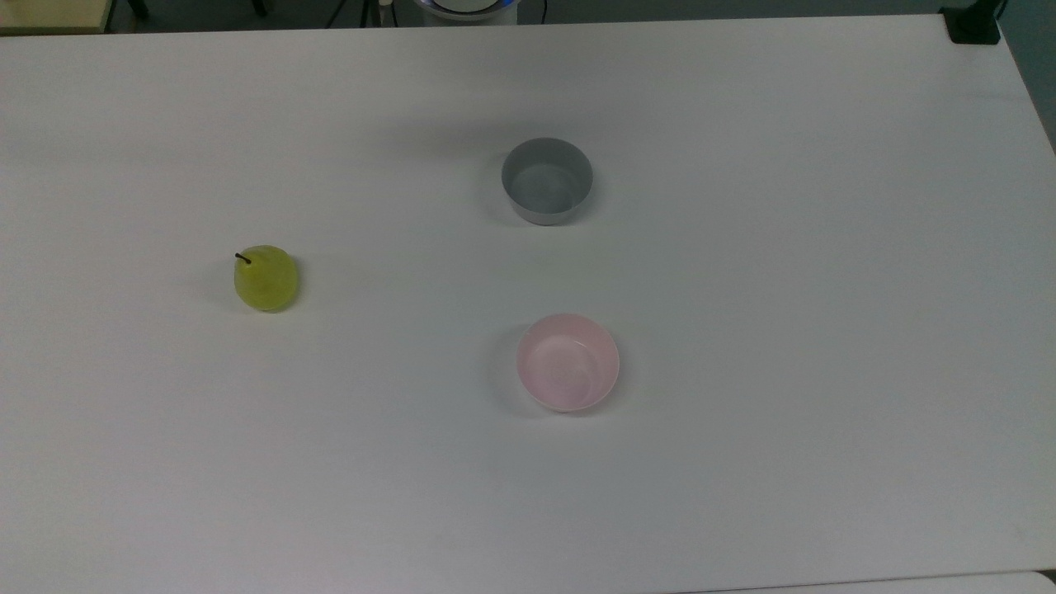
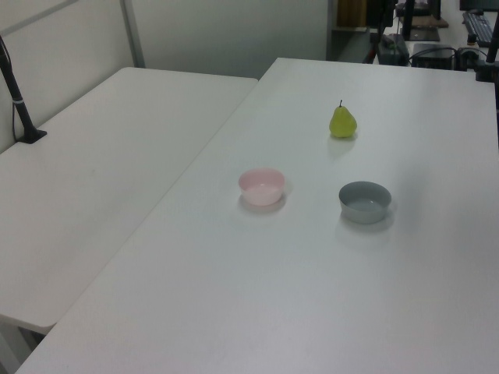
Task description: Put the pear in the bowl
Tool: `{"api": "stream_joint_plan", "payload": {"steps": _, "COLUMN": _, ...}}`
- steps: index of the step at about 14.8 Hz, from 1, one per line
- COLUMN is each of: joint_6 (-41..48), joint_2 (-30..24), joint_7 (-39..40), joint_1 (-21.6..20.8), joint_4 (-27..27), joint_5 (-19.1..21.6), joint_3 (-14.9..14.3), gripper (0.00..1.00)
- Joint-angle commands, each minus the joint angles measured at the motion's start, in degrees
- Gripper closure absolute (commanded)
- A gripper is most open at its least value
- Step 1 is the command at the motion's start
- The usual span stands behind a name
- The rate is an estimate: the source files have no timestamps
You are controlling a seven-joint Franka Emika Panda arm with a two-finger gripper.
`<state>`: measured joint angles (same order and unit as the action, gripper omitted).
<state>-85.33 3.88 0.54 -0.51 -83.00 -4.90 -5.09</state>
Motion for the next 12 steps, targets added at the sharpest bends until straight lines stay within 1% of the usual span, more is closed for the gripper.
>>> {"api": "stream_joint_plan", "payload": {"steps": 1, "joint_6": 1.1, "joint_2": -1.2, "joint_7": 2.7, "joint_1": 0.9, "joint_4": -0.3, "joint_5": 2.2, "joint_3": -0.1, "gripper": 0.0}}
{"api": "stream_joint_plan", "payload": {"steps": 4, "joint_6": 0.9, "joint_2": -0.6, "joint_7": 3.2, "joint_1": 1.0, "joint_4": -0.2, "joint_5": 2.3, "joint_3": -0.1, "gripper": 0.0}}
{"api": "stream_joint_plan", "payload": {"steps": 10, "joint_6": 1.1, "joint_2": -0.8, "joint_7": 3.2, "joint_1": 1.0, "joint_4": -0.1, "joint_5": 3.8, "joint_3": -0.1, "gripper": 0.0}}
{"api": "stream_joint_plan", "payload": {"steps": 12, "joint_6": 1.1, "joint_2": -1.2, "joint_7": 3.0, "joint_1": 1.0, "joint_4": -0.2, "joint_5": 3.7, "joint_3": -0.1, "gripper": 0.0}}
